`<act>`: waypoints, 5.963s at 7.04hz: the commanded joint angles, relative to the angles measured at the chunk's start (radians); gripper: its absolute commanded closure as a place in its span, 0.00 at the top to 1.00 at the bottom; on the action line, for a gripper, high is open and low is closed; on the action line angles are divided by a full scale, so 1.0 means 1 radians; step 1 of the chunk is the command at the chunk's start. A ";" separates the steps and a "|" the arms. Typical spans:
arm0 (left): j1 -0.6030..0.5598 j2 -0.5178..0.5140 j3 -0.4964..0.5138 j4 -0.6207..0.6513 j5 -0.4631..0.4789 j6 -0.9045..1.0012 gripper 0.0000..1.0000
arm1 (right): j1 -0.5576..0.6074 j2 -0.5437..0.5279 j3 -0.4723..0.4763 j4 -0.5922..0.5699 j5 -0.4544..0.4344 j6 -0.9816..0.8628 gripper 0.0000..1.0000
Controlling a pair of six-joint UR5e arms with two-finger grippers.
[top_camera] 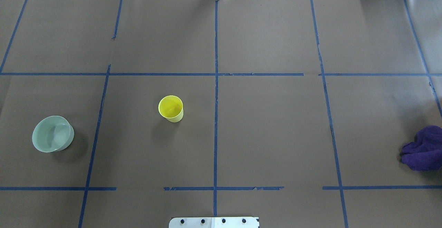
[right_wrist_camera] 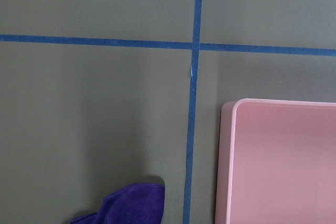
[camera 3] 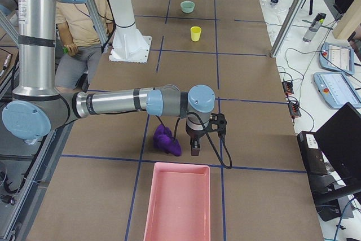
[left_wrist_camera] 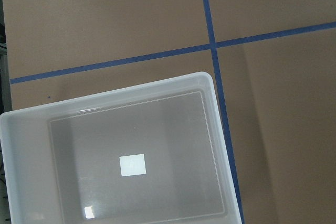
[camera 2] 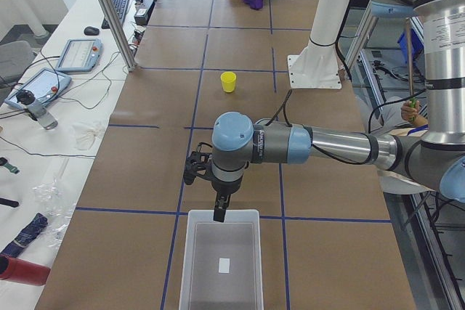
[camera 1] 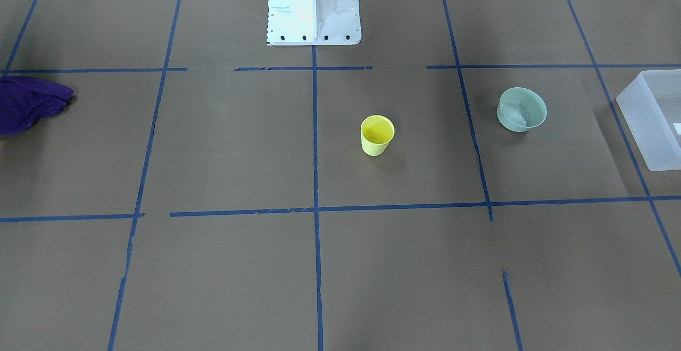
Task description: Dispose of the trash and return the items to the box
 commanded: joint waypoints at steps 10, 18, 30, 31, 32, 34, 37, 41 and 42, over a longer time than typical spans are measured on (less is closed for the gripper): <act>0.125 -0.006 0.050 -0.254 -0.117 -0.042 1.00 | 0.000 -0.004 -0.008 -0.001 0.001 0.003 1.00; 0.872 -0.361 -0.078 -0.491 -0.018 -1.352 1.00 | 0.000 -0.007 -0.010 -0.001 0.002 0.003 1.00; 1.089 -0.691 0.166 -0.213 0.281 -1.419 0.96 | 0.000 -0.005 -0.038 -0.001 0.002 -0.001 1.00; 1.089 -0.692 0.177 -0.243 0.281 -1.420 0.96 | 0.000 -0.005 -0.038 -0.001 0.002 -0.001 1.00; 1.089 -0.692 0.215 -0.282 0.281 -1.420 0.89 | 0.000 -0.005 -0.038 -0.001 0.002 -0.003 1.00; 1.092 -0.693 0.226 -0.296 0.278 -1.420 0.42 | 0.000 -0.005 -0.041 -0.001 0.002 -0.001 1.00; 1.112 -0.693 0.223 -0.296 0.278 -1.425 0.00 | 0.000 -0.007 -0.044 -0.001 0.002 -0.001 1.00; 0.870 -0.643 -0.046 -0.204 0.227 -1.419 0.00 | 0.000 -0.005 -0.042 -0.001 0.002 0.000 1.00; 0.788 -0.621 -0.088 -0.179 0.195 -1.354 0.00 | 0.000 -0.005 -0.041 -0.001 0.002 0.000 1.00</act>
